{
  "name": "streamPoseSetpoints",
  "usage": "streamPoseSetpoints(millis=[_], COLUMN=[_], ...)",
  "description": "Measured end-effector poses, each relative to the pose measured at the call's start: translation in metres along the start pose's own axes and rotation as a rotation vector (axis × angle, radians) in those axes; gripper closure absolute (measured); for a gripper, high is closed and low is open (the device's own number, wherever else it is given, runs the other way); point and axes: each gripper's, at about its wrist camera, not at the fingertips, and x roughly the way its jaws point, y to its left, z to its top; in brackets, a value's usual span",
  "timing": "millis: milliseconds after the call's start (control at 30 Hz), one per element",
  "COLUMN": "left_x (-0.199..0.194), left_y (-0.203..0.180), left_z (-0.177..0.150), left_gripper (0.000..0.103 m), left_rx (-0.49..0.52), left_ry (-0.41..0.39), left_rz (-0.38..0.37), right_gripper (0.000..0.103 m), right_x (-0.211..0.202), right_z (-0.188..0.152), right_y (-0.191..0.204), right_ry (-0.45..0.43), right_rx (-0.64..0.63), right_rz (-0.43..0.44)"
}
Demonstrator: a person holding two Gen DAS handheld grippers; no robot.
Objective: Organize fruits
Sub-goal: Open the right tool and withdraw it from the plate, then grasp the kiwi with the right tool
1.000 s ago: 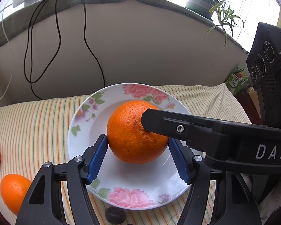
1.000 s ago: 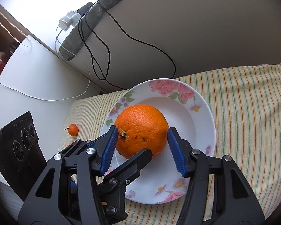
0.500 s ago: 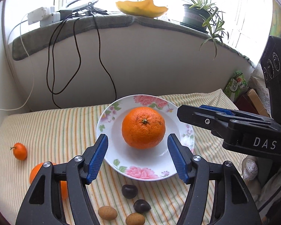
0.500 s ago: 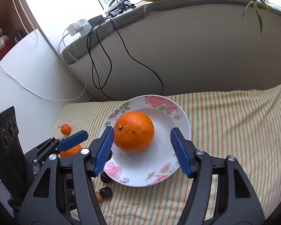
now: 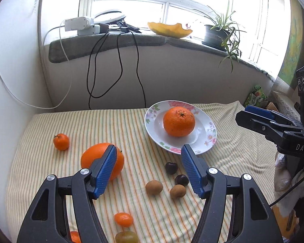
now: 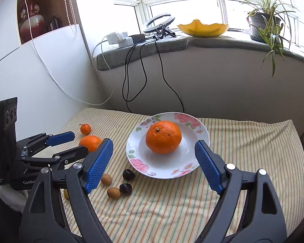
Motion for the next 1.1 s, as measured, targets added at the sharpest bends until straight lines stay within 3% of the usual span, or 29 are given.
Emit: streamPoseSetpoints(millis=[200, 333, 533, 833, 1100], left_x=[-0.02, -0.032, -0.044, -0.035, -0.023], left_y=[0.032, 0.045, 0.044, 0.024, 0.023], left_z=[-0.033, -0.056, -0.089, -0.108, -0.113], left_gripper=[0.038, 0.049, 0.062, 0.062, 0.062], left_rx=[-0.055, -0.082, -0.086, -0.04, -0.028], left_ry=[0.012, 0.027, 0.069, 0.114, 0.142], left_rz=[0.029, 0.042, 0.023, 0.02, 0.035], right_gripper=[0.017, 0.018, 0.036, 0.061, 0.064], right_x=[-0.006, -0.005, 0.003, 0.035, 0.062], right_z=[-0.015, -0.027, -0.049, -0.079, -0.087], right_y=[0.02, 0.03, 0.054, 0.076, 0.078], right_ry=[0.015, 0.044, 0.12, 0.251, 0.325], right_rx=[-0.071, -0.106, -0.169, -0.222, -0.196], right_rz=[-0.014, 0.022, 0.1, 0.138, 0.133])
